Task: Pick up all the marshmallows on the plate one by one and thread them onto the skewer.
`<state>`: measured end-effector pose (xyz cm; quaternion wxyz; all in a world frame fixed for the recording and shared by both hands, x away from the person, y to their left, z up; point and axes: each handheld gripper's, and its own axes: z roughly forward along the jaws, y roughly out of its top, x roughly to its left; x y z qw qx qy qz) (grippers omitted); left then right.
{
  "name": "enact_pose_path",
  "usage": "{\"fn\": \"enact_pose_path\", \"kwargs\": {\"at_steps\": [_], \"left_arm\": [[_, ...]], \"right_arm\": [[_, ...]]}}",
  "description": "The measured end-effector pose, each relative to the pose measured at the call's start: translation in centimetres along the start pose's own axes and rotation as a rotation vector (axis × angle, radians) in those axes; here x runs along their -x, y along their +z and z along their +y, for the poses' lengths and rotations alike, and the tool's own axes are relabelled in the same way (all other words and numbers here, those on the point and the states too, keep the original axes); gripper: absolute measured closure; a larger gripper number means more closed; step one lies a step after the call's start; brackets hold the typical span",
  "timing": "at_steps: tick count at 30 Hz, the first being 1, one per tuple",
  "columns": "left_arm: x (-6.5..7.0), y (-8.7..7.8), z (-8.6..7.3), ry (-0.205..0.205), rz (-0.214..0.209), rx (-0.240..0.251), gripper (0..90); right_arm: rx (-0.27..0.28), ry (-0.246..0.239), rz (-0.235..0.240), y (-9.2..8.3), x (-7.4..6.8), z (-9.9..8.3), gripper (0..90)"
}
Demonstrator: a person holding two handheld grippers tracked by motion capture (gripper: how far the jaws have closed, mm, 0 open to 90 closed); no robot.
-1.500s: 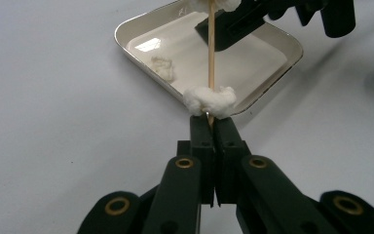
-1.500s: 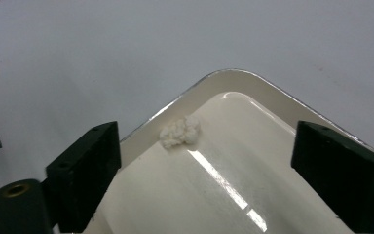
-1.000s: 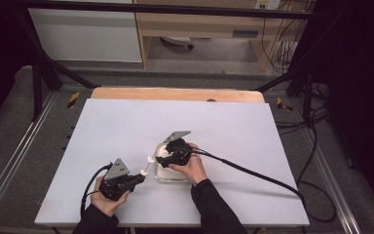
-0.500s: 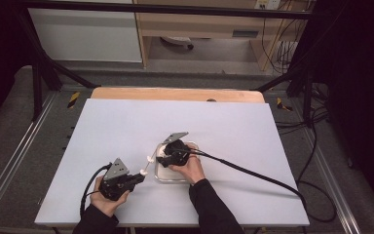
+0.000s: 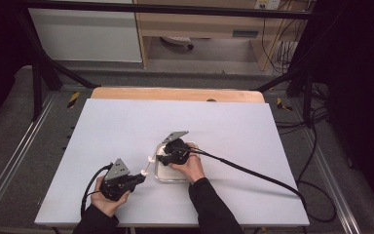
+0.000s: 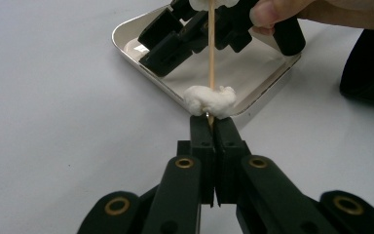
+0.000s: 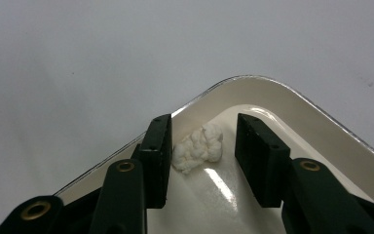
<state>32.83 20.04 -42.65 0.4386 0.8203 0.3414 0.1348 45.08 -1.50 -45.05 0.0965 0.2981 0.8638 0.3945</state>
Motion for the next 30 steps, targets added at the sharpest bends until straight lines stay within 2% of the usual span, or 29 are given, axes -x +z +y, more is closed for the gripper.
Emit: {"fn": "enact_pose_path", "kwargs": {"at_steps": [4,10,17,24,30], "left_arm": [[0.0,-0.1,0.0,-0.001,0.002,0.005,88.6],[0.0,-0.1,0.0,-0.001,0.002,0.006,88.6],[0.0,-0.1,0.0,-0.005,0.002,0.009,88.6],[0.1,-0.2,0.0,0.002,-0.001,0.015,88.6],[0.2,-0.1,0.0,0.007,-0.003,0.014,88.6]], "right_arm": [[0.011,-0.002,-0.002,0.2,0.0,0.0,64.1],[-0.003,-0.005,0.012,0.0,0.1,0.0,70.7],[0.000,0.026,0.004,-0.4,0.2,0.1,74.3],[0.025,0.033,0.034,-2.5,0.1,1.1,75.6],[0.076,0.046,0.070,-5.0,0.3,1.3,76.2]]}}
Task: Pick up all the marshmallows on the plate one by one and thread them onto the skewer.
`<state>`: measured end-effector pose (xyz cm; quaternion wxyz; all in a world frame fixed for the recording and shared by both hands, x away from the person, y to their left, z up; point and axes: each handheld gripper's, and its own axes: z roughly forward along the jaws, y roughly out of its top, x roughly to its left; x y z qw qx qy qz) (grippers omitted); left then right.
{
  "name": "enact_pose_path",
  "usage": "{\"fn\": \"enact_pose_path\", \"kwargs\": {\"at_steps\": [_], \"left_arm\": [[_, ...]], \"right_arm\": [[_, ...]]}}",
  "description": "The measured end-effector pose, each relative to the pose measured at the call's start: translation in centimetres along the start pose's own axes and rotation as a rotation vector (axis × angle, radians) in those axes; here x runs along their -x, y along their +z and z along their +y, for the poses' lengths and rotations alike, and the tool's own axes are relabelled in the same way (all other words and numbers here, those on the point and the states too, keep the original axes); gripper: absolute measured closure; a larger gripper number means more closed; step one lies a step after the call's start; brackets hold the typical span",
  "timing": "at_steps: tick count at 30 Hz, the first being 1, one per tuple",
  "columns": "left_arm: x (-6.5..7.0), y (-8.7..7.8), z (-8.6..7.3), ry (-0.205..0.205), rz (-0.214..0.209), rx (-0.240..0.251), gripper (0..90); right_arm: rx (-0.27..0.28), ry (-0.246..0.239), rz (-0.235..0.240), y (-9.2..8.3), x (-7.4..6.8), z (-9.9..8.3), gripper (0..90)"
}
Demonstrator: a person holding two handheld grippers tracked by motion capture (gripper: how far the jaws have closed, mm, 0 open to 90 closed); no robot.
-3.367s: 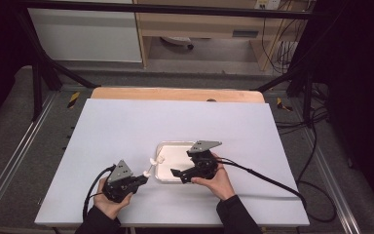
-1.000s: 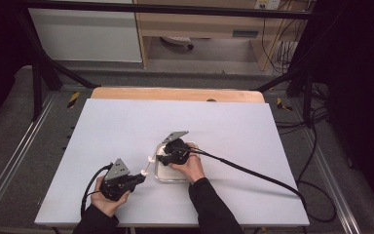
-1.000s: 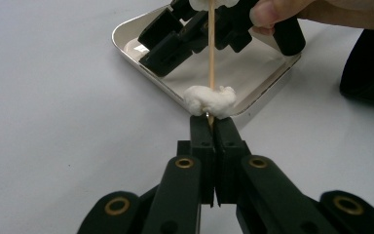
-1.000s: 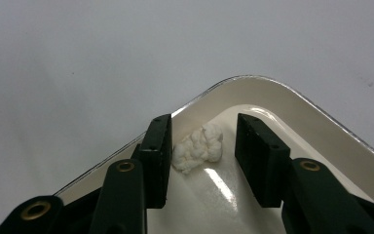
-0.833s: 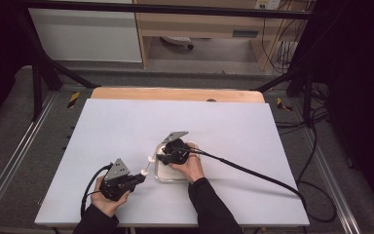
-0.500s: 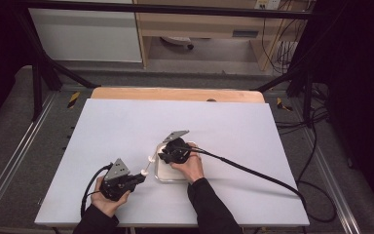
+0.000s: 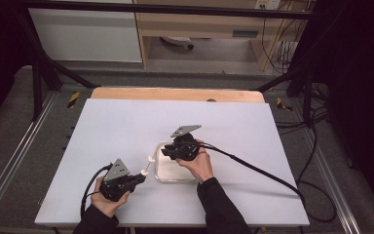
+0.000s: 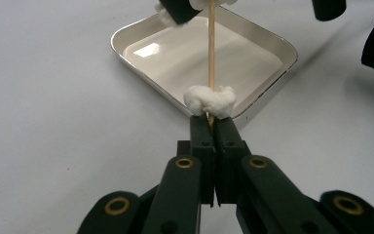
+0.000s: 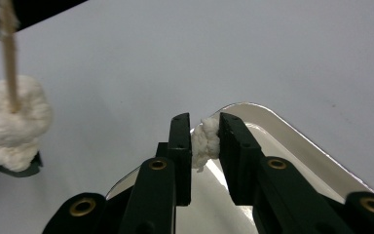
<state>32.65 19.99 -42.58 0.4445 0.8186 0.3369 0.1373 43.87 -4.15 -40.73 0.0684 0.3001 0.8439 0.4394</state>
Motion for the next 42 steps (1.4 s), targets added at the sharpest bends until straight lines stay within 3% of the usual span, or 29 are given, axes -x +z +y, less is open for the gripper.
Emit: {"fn": "enact_pose_path", "kwargs": {"at_steps": [10,20,23,26,28,42], "left_arm": [[0.3,0.5,-0.1,0.034,-0.022,-0.016,88.5],[0.9,0.6,0.0,0.089,-0.044,-0.014,88.6],[1.0,0.8,0.1,0.119,-0.062,0.000,88.6],[1.1,0.8,0.1,0.123,-0.057,-0.002,88.6],[1.2,0.7,0.0,0.111,-0.049,-0.016,88.6],[1.3,0.7,0.0,0.129,-0.046,-0.017,88.6]], "right_arm": [[0.109,0.013,0.052,-4.6,-0.2,-0.5,77.3],[0.241,0.052,0.140,-8.4,0.0,0.0,77.6],[0.262,0.064,0.180,-8.7,-0.1,0.1,77.7],[0.266,0.071,0.206,-8.8,-0.2,0.1,77.8],[0.267,0.068,0.212,-8.8,-0.3,0.1,77.8],[0.244,0.086,0.258,-8.2,-0.4,-0.1,78.0]]}}
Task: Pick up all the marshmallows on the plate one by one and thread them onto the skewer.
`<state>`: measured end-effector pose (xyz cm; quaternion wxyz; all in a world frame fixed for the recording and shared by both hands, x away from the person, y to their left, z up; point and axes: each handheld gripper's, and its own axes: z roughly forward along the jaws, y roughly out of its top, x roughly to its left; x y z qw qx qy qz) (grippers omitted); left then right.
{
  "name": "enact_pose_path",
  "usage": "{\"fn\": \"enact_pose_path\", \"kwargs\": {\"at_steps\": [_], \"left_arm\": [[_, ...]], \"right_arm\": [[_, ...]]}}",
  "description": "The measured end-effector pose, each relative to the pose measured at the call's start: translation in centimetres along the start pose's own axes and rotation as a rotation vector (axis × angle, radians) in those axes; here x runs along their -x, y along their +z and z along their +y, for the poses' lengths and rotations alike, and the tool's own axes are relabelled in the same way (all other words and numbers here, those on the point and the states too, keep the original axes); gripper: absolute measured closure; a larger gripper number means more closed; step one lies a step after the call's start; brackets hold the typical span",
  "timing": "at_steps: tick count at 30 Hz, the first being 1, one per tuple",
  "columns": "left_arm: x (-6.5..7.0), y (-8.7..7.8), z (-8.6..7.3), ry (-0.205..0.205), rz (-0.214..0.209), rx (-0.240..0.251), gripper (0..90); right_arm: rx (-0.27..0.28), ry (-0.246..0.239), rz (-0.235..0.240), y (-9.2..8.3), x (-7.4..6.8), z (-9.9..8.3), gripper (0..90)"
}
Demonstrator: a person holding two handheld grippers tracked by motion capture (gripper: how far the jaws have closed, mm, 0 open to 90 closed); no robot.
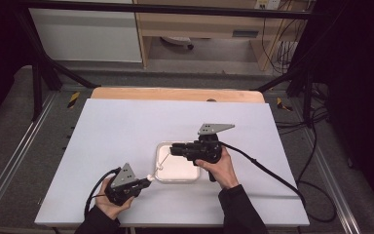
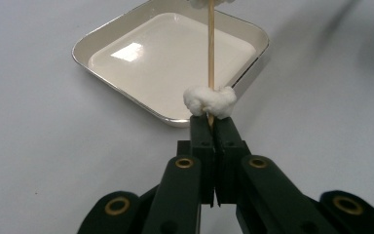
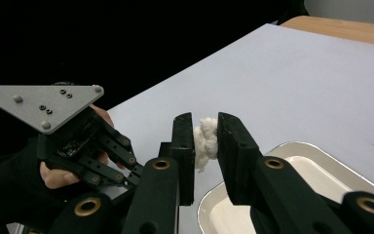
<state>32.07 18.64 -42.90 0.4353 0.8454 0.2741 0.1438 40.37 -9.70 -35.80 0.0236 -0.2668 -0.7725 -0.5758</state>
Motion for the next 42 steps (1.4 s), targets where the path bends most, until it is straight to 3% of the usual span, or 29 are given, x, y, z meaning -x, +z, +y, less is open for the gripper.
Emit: {"fn": "enact_pose_path", "kwargs": {"at_steps": [15,35,42], "left_arm": [[0.3,0.4,0.0,0.048,0.026,-0.055,88.8],[0.6,0.7,0.1,0.055,0.046,-0.107,88.9],[0.7,0.7,0.0,0.044,0.047,-0.102,89.0]], "right_arm": [[-0.046,0.022,0.032,0.7,0.1,-0.5,79.1],[-0.104,0.011,0.043,1.5,-0.1,-1.5,81.4],[-0.105,0.014,0.053,1.8,-0.2,-1.8,82.0]]}}
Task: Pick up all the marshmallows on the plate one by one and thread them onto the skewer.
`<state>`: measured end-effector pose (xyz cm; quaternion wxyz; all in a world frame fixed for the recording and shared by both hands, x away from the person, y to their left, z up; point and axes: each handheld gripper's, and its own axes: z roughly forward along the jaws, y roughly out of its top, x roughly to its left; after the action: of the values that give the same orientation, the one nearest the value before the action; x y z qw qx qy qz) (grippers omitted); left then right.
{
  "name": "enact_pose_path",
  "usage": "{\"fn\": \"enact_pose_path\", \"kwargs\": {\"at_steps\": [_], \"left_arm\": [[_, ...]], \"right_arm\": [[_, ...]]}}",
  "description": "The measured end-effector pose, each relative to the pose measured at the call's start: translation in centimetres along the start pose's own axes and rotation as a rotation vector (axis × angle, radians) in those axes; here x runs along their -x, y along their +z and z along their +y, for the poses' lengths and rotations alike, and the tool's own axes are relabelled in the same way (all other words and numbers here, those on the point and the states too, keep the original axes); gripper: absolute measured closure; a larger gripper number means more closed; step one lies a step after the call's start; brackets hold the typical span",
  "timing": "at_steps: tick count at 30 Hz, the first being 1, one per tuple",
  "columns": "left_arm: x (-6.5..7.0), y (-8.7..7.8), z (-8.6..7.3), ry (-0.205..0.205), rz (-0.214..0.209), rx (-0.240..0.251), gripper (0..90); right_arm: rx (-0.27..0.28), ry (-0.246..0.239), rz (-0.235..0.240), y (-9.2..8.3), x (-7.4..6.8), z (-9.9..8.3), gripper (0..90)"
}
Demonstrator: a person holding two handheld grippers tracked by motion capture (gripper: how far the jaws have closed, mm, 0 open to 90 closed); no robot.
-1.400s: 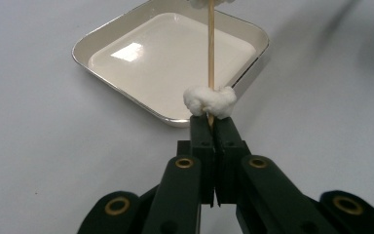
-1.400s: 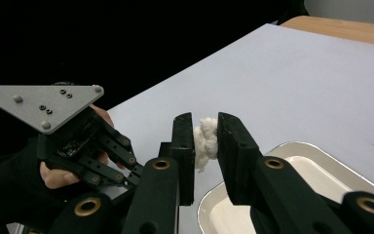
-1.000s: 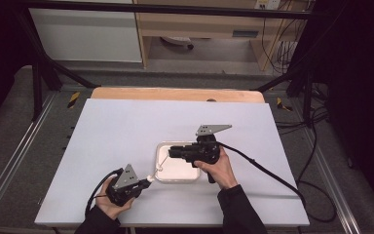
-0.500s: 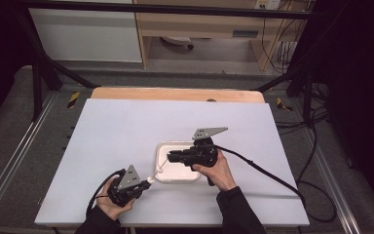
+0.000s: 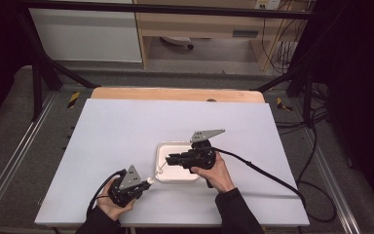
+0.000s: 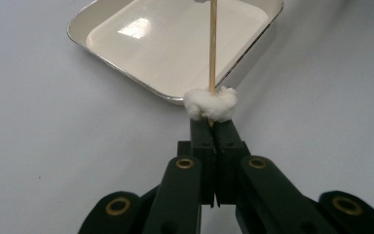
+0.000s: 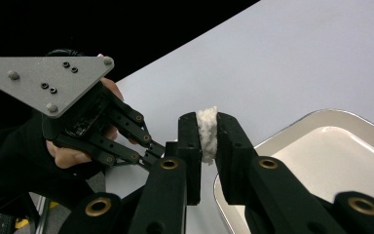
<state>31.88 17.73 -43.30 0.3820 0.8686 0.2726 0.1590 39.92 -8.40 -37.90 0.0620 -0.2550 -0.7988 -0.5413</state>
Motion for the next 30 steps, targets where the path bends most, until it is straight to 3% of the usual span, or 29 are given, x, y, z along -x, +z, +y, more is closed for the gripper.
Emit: {"fn": "enact_pose_path", "kwargs": {"at_steps": [30], "left_arm": [[0.37,0.15,-0.01,-0.025,-0.011,0.010,89.0]], "right_arm": [[0.017,-0.009,0.009,0.66,-0.41,-0.67,83.4]]}}
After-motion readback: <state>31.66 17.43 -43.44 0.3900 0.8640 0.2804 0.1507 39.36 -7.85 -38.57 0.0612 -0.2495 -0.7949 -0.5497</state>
